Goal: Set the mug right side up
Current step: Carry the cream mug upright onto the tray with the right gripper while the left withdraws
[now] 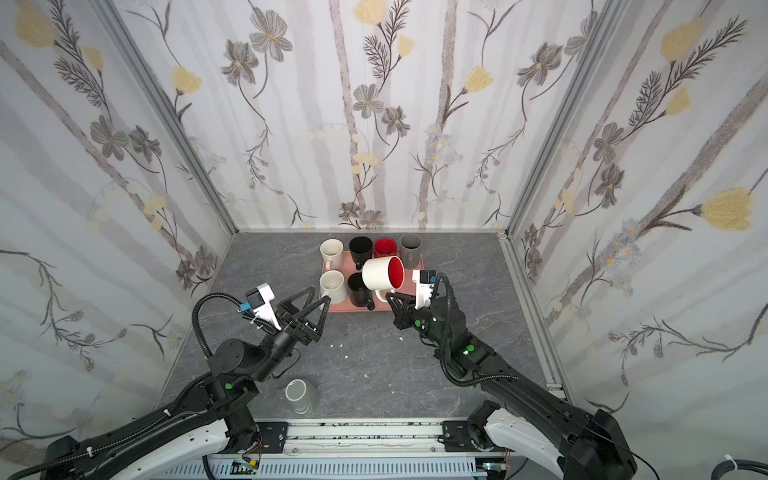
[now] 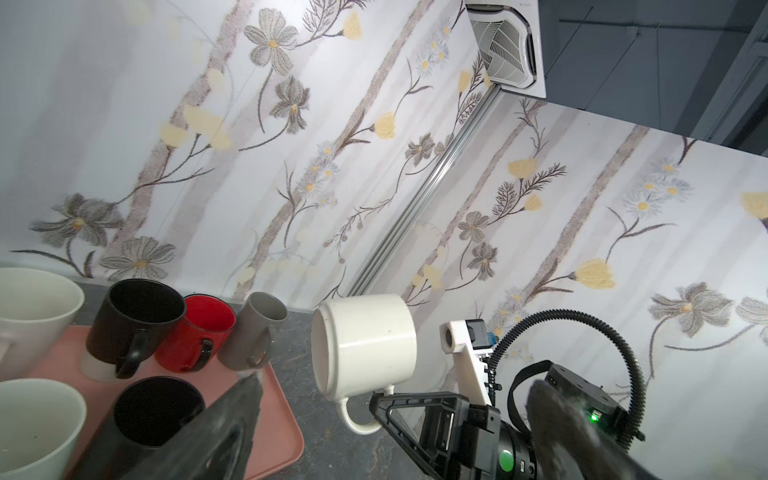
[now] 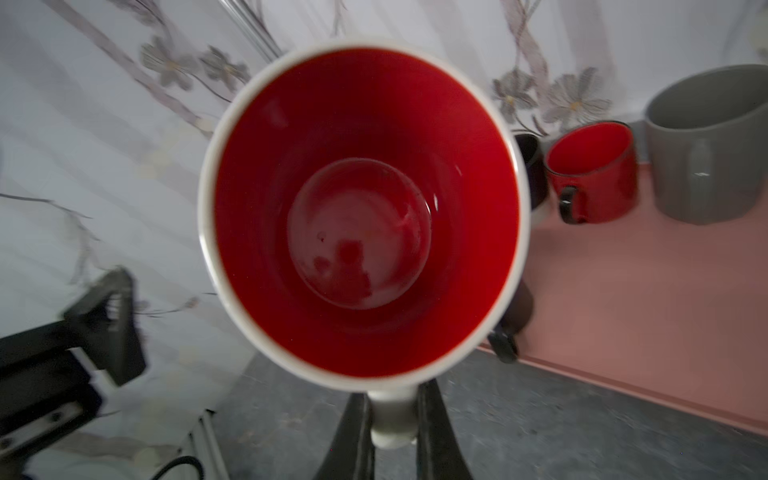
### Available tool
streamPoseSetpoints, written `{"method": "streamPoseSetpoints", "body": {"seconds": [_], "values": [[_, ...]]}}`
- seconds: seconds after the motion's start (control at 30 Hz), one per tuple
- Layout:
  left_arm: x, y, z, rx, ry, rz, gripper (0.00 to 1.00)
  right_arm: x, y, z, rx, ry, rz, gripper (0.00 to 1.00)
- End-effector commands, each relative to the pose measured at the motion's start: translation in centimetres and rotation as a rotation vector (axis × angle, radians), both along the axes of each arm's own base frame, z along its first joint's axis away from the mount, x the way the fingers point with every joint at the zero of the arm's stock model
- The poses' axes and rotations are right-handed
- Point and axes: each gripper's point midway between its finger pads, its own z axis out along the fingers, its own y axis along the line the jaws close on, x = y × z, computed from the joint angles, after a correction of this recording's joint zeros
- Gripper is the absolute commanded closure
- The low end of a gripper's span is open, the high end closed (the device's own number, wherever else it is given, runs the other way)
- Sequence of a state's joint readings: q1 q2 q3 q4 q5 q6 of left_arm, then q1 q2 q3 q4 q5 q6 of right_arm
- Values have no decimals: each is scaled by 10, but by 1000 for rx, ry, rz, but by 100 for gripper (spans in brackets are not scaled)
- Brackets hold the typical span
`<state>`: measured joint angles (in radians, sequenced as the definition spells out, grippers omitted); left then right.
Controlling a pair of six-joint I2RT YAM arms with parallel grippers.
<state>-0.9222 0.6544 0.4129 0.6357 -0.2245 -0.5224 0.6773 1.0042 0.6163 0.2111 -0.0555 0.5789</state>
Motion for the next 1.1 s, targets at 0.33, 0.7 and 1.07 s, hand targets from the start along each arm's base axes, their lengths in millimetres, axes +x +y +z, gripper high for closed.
{"method": "streamPoseSetpoints", "body": {"seconds": [0.33,0.7,1.07], "values": [[-9,42,-21,14,63,106,0,74,-28,-109,-722,223,-96,100],[-13,47,-23,17,68,101,0,97,-15,-147,-840,281,-88,100],[-18,48,-23,28,65,86,0,100,-1,-154,-865,268,-98,95]]}}
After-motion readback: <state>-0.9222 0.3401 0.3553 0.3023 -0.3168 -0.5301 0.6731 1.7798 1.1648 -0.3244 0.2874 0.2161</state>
